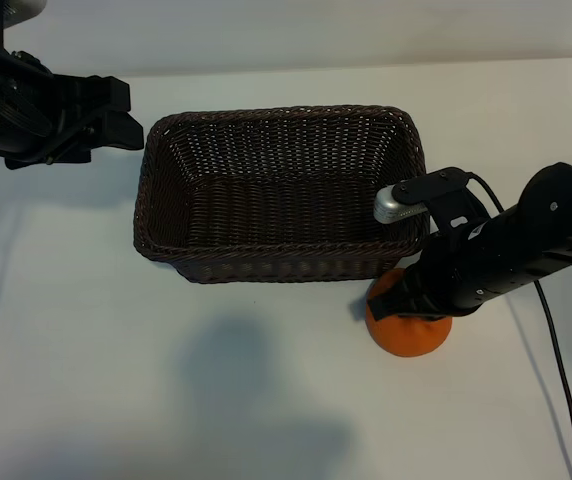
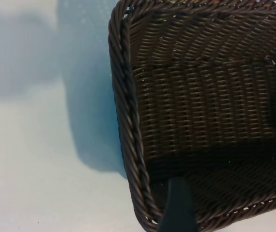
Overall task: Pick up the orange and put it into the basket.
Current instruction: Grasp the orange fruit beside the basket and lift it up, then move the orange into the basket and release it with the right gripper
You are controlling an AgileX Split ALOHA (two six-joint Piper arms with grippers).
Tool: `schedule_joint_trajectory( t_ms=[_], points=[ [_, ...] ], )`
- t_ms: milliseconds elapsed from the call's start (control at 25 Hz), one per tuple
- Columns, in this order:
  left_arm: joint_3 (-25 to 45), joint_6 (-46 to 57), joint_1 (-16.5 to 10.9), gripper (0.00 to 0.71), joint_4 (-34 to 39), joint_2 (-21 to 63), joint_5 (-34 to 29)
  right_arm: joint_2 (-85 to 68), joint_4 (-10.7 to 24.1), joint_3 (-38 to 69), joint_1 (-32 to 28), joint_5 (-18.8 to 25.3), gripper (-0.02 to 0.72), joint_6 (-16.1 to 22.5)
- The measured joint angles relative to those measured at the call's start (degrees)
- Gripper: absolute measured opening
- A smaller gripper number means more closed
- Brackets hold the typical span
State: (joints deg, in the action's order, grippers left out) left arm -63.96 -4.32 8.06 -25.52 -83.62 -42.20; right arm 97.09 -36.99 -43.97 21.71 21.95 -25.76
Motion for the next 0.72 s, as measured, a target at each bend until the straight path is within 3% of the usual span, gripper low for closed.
schedule_joint_trajectory(
  t_ms=[560, 720],
  points=[
    [0.0, 0.0, 0.0, 0.592, 0.0, 0.0, -0.1, -3.2, 0.1, 0.0, 0.0, 1.4, 0.051, 1.2],
    [-0.1, 0.0, 0.0, 0.592, 0.0, 0.0, -0.1, -7.4, 2.2, 0.0, 0.0, 2.6, 0.051, 2.6]
  ],
)
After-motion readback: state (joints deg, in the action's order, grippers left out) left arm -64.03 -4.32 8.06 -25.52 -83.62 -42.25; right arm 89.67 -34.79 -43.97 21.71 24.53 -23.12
